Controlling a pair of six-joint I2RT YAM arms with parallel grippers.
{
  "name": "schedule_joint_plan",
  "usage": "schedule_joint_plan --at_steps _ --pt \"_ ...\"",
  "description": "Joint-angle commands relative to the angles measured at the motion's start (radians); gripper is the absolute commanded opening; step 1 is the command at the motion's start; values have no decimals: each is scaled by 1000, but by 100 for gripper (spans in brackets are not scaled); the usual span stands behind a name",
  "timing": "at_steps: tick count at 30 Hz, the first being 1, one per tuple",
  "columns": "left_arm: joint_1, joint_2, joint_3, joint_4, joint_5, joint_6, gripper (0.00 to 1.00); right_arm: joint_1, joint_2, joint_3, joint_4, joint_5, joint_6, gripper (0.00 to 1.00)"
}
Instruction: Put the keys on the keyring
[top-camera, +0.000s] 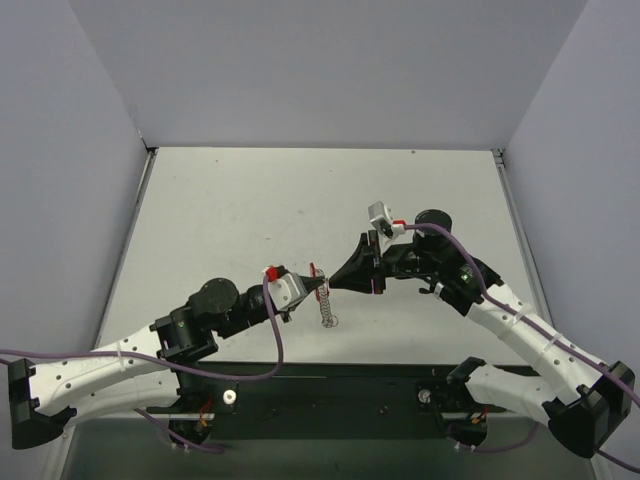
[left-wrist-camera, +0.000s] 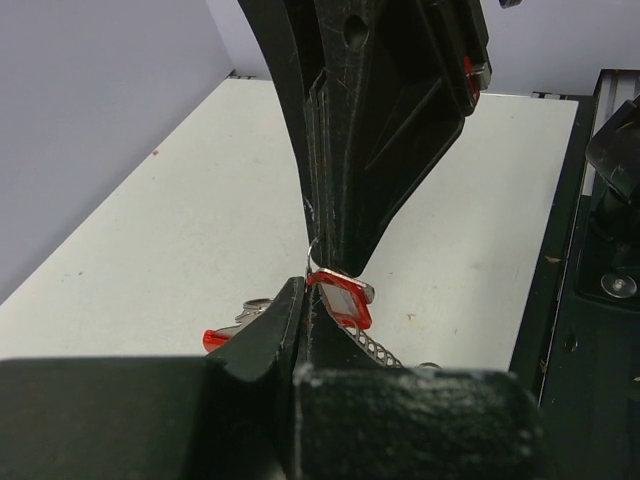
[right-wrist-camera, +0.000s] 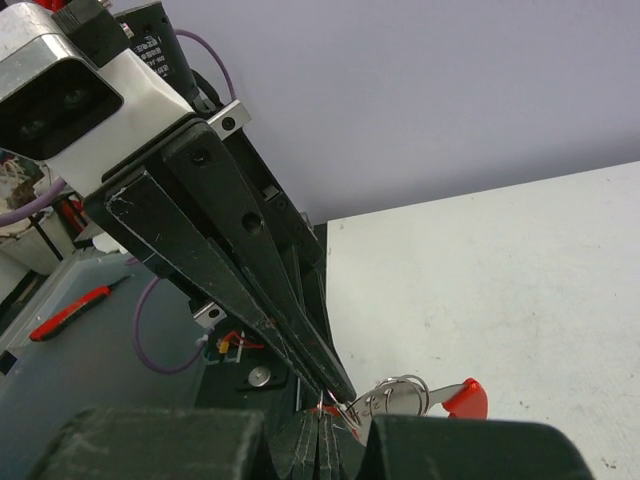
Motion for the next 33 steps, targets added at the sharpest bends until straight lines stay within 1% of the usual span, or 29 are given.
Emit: schedule_joint_plan --at_steps 1,14,16,32,33 --pt "-6 -4 60 28 27 -17 0 1 -25 46 44 -18 -38 0" --pt "-5 -31 63 42 18 -38 0 1 -19 45 22 -2 -40 0" --pt "-5 -36 66 43 18 -41 0 1 -19 43 16 1 -64 0" --pt "-5 -59 64 54 61 -57 0 1 -8 40 7 32 -74 0" --pt "-6 -62 64 56 82 -57 0 1 -5 40 7 33 -74 0"
